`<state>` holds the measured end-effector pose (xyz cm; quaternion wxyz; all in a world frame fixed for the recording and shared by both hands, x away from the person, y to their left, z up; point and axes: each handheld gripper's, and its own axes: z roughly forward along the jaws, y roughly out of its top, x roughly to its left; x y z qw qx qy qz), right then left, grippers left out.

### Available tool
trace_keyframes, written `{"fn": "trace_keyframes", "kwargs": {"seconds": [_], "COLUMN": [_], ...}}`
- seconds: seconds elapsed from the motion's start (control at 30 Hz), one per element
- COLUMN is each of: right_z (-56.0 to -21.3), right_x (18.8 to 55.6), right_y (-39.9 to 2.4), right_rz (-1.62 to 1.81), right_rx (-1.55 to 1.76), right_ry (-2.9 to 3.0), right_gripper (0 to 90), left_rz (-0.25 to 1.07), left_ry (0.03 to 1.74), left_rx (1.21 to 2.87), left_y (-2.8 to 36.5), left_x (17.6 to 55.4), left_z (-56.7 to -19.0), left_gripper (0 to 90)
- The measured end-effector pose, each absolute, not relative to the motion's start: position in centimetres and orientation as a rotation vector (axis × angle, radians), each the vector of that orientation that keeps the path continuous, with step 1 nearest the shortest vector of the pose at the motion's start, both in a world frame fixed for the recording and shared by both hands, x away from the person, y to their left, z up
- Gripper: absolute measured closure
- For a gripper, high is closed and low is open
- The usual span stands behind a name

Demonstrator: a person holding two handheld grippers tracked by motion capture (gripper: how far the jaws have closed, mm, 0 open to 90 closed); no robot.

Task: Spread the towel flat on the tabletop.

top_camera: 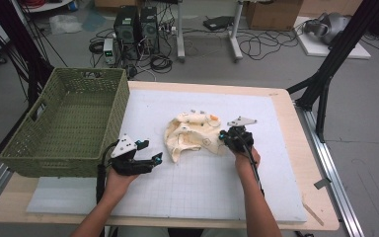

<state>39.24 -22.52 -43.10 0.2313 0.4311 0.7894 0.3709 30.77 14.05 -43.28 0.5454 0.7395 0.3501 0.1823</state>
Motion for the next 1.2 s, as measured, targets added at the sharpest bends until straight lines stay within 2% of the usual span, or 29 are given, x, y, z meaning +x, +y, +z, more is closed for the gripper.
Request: {"fn": "trace_keyframes", "kwargs": {"seconds": [0.2,0.27,0.4,0.6,0.63,0.9,1.07,1.1,1.2], "right_z": [-41.6,-41.5,-41.3,-39.9,-40.0,-42.9,-44.3,-44.5,-45.0], "right_x": [41.3,41.5,40.7,38.7,38.2,36.3,36.2,36.2,36.3], "right_y": [-23.5,-23.9,-23.5,-22.3,-22.0,-19.7,-17.1,-16.6,-16.0], "right_rz": [0.891,0.922,0.985,1.110,1.131,1.200,1.215,1.203,1.150], "right_rx": [1.210,1.255,1.233,1.108,1.076,0.941,0.849,0.840,0.807], "right_ry": [2.039,1.992,2.006,2.039,2.065,2.290,2.400,2.423,2.464], "right_gripper": [85.6,80.4,72.2,65.4,62.8,58.9,59.1,61.7,85.1], "left_rz": [0.424,0.417,0.424,0.436,0.437,0.446,0.443,0.442,0.442], "left_ry": [0.835,0.834,0.838,0.852,0.853,0.860,0.860,0.860,0.861], "left_rx": [1.762,1.771,1.772,1.756,1.755,1.747,1.749,1.749,1.750], "left_y": [14.0,14.0,14.0,14.4,14.4,14.6,14.6,14.6,14.6], "left_x": [30.8,30.8,30.8,30.9,30.9,31.0,31.0,31.0,31.0], "left_z": [-43.4,-43.5,-43.5,-43.3,-43.3,-43.3,-43.3,-43.3,-43.3], "left_gripper": [29.0,31.8,32.4,32.3,32.2,32.2,32.2,32.2,32.2]}}
